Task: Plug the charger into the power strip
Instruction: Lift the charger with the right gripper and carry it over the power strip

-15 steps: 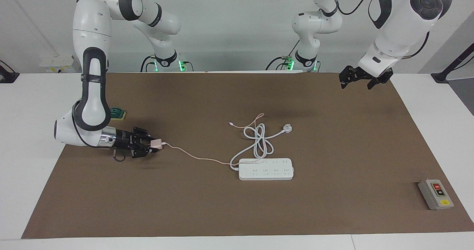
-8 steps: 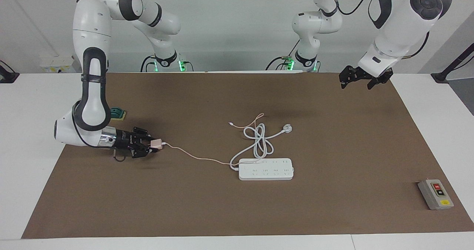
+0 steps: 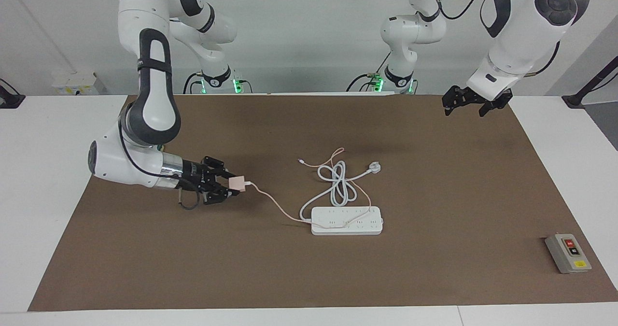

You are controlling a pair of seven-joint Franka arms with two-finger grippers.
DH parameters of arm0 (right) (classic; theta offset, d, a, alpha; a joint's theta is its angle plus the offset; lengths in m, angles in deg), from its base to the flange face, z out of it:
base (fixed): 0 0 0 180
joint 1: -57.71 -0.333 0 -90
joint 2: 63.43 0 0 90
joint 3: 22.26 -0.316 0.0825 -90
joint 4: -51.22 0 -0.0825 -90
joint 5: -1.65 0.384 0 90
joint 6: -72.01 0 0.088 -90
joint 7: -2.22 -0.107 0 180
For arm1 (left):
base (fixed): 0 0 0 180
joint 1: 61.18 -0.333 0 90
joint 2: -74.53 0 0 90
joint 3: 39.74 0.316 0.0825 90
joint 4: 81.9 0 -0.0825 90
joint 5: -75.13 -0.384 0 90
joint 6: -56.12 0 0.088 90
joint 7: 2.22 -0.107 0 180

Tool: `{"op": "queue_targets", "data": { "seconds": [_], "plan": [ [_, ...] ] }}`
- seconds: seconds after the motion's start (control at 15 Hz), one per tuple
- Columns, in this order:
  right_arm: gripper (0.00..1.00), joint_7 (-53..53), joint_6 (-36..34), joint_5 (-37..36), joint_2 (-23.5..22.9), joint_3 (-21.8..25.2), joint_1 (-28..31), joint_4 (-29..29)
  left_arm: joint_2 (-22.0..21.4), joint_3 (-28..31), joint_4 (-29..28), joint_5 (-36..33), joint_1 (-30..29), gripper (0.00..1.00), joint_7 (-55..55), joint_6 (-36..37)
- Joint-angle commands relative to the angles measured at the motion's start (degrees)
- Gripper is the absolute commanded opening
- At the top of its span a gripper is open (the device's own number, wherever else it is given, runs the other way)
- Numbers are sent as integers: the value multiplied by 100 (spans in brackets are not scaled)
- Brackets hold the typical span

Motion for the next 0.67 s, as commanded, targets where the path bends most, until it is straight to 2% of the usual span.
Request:
{"op": "queue_targets", "data": {
  "seconds": [0.0, 0.33, 0.6],
  "plan": [
    [0, -933, 258, 215, -37, -5, -521, 455, -135, -45, -109, -45, -79, 100, -70, -43],
    [0, -1658, 1391, 215, -1, 3, -1716, 500, -135, -45, -109, -45, -79, 100, -79, -52],
    [0, -1667, 1508, 460, 7, -5, -1964, 465, -135, -45, -109, -45, -79, 100, -79, -43]
  ]
}}
